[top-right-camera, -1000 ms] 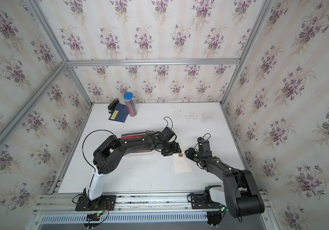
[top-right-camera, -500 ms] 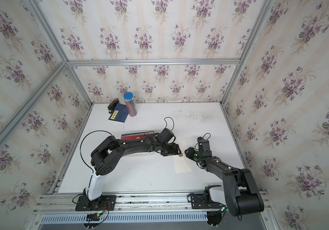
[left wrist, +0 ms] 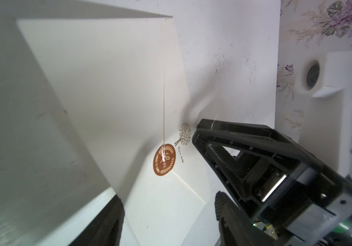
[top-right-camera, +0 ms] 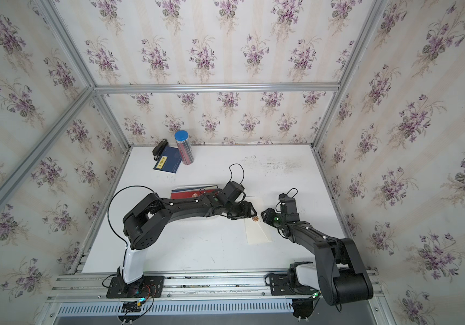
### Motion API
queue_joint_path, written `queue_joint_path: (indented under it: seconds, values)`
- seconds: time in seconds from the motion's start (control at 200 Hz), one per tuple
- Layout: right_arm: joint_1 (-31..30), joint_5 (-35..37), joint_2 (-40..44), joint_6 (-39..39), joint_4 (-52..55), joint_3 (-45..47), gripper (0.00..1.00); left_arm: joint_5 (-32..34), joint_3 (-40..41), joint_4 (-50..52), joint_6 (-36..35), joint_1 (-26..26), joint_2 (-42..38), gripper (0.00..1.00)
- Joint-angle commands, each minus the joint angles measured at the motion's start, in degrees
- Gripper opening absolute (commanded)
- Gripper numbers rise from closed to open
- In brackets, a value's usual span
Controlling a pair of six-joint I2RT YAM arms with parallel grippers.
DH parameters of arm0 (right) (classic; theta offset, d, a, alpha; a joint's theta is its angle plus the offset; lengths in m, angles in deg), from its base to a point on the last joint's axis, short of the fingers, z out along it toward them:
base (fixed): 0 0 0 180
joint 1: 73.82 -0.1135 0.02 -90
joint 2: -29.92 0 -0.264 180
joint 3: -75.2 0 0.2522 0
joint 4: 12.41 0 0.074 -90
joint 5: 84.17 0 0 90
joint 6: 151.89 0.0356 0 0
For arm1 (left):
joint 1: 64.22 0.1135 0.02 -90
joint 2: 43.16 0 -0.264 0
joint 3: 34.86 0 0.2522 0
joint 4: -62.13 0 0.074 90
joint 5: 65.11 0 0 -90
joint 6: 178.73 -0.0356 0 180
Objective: Put the sealed envelopes into the storage box
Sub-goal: Pick up the envelope from the center of the board.
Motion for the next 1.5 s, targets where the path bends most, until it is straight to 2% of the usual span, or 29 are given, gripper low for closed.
queue_joint_path:
  seconds: [0.0,0.475,0.52,0.869,0.974,1.139,1.344,1.499]
  values:
    - [-0.18,-0.31,-0.35,0.34,6.56,0.55,0.38,-3.19,0.91,-7.59,1.77,-0.13,-0.93,0.67]
    - [-0.08,-0.65,1.18,0.21,6.31,0.97,0.39,-3.48,2.42,-10.63,2.35,0.48,-0.94,0.56]
    - [-0.01,-1.07,1.60,0.16,6.33,0.99,0.39,-3.54,2.31,-10.63,2.33,0.55,-0.84,0.49]
    - [2.22,-4.86,4.32,0.87,3.35,3.08,0.39,-3.96,2.07,-9.22,1.33,1.01,-0.15,0.37]
    - [2.35,-5.30,4.13,0.88,3.26,2.95,0.39,-3.49,1.66,-7.43,0.57,1.01,-0.26,0.27]
    - [2.88,-7.11,6.00,1.01,2.41,3.12,0.39,-3.02,0.43,-3.12,-2.18,1.07,-0.95,0.02]
    - [3.24,-9.18,15.76,0.38,1.32,3.07,0.44,-3.62,-2.62,5.10,-11.31,1.10,-6.94,0.00]
    - [3.24,-14.73,29.07,2.29,-6.39,5.29,0.55,-4.67,1.08,6.34,-19.40,1.92,-17.99,0.00]
